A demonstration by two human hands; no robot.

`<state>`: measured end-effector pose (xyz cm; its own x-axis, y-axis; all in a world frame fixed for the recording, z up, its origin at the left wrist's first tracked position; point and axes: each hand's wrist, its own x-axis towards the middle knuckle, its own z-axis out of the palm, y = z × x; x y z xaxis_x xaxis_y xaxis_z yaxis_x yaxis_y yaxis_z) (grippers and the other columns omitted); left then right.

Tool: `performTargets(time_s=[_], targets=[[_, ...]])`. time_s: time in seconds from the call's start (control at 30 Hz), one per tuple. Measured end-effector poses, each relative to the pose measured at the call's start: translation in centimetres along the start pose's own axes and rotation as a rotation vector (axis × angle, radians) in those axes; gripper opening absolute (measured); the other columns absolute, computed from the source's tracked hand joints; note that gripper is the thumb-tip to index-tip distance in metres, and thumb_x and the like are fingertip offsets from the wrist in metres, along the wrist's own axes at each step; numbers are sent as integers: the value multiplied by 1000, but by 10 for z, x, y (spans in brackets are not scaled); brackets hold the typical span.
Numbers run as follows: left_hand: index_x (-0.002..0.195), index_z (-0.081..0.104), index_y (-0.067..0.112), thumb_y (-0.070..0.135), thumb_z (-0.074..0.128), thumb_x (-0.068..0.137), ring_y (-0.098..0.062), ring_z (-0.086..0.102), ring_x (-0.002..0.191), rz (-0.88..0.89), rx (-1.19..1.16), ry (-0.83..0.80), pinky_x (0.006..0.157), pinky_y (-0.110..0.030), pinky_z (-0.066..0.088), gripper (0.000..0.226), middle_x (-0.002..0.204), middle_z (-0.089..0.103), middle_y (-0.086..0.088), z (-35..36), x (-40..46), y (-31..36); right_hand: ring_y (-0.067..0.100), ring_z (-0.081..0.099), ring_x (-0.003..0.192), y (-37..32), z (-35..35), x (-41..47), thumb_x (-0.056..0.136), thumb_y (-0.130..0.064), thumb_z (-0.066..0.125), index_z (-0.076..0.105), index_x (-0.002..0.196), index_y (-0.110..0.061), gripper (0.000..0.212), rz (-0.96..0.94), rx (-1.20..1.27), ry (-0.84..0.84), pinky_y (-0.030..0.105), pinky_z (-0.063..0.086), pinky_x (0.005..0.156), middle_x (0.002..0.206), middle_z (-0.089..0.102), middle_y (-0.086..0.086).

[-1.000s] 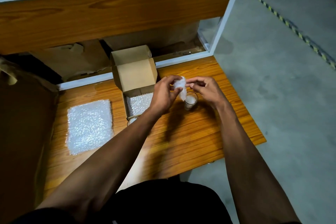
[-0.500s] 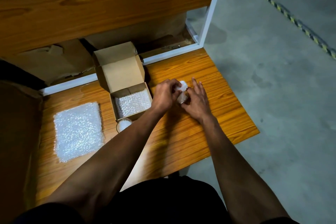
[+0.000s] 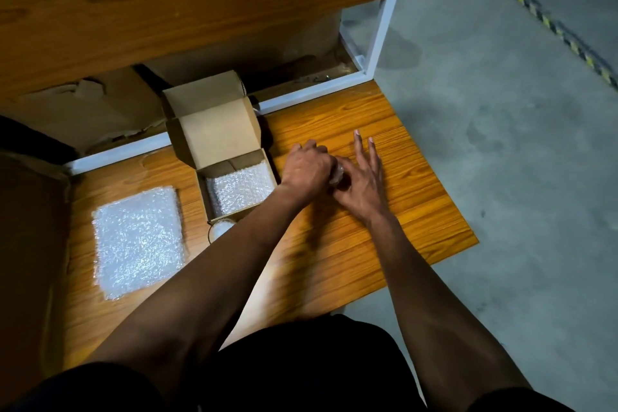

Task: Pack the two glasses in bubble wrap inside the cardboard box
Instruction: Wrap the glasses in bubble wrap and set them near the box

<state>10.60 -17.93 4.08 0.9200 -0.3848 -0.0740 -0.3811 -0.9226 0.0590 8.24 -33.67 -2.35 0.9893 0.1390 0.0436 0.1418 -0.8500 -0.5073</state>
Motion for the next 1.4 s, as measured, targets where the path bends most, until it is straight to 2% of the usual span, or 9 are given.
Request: performTargets(time_s=[0.17, 0.37, 0.47, 0.57, 0.67, 0.87, 1.03, 1.17, 1.4], targets=[[125, 65, 28, 49, 72, 93, -28, 52, 121, 51, 45, 35, 95, -44, 35, 39, 117, 71, 0, -3, -4, -10, 26, -15, 160, 1, -1, 2, 79, -56, 77, 60, 136, -35, 63, 6, 4, -15, 62, 11, 126, 175, -11, -6], [133, 61, 12, 17, 81, 87, -35, 58, 116, 135, -237, 154, 83, -45, 56, 51, 134, 58, -13, 20, -22, -8, 25, -14, 160, -2, -2, 1, 77, -75, 57, 60, 140, -33, 76, 25, 17, -19, 58, 11, 128, 175, -9, -7], [134, 66, 9, 12, 77, 89, -37, 62, 109, 140, -263, 130, 80, -49, 58, 47, 125, 65, -14, 26, -25, -10, 26, -13, 160, -1, -2, -1, 79, -63, 70, 59, 141, -36, 68, 14, 42, -9, 60, 13, 127, 175, -7, -7], [129, 70, 8, 25, 68, 97, -36, 64, 103, 231, -189, 205, 85, -45, 51, 36, 116, 70, -13, 31, -32, -16, 27, -13, 160, 0, -2, 0, 81, -55, 75, 59, 141, -38, 65, 13, 22, -10, 60, 14, 126, 175, -7, -7], [129, 70, 17, 46, 44, 109, -30, 58, 120, 241, -48, 264, 95, -48, 41, 44, 125, 71, -3, 35, -39, -18, 26, -15, 160, -1, -1, 1, 80, -42, 79, 57, 144, -38, 68, 27, -28, -21, 61, 14, 126, 175, -11, -8], [134, 67, 29, 59, 23, 109, -27, 40, 145, 161, 84, 89, 98, -52, 31, 59, 141, 65, 11, 31, -42, -17, 25, -14, 160, -3, -2, 0, 78, -36, 80, 57, 144, -37, 70, 25, -34, -17, 60, 14, 127, 175, -9, -8], [129, 69, 21, 46, 37, 107, -28, 39, 146, 185, 164, 51, 96, -51, 29, 45, 142, 62, 2, 20, -37, -8, 25, -13, 160, -5, -4, -2, 81, -35, 77, 57, 144, -36, 66, 23, -12, -10, 58, 15, 127, 175, -6, -7], [129, 67, 7, 25, 39, 99, -33, 58, 119, 271, 98, 148, 96, -49, 41, 44, 126, 67, -14, 25, -44, -4, 26, -13, 160, -5, -4, -2, 82, -29, 73, 58, 144, -35, 64, 29, -2, -6, 60, 15, 127, 175, -5, -7], [125, 72, 15, 44, 32, 109, -29, 65, 111, 242, 9, 113, 101, -46, 41, 52, 122, 73, -6, 32, -41, -8, 28, -12, 160, -5, -4, -1, 82, -25, 77, 54, 148, -33, 70, 35, -38, -26, 59, 16, 127, 175, -6, -4]])
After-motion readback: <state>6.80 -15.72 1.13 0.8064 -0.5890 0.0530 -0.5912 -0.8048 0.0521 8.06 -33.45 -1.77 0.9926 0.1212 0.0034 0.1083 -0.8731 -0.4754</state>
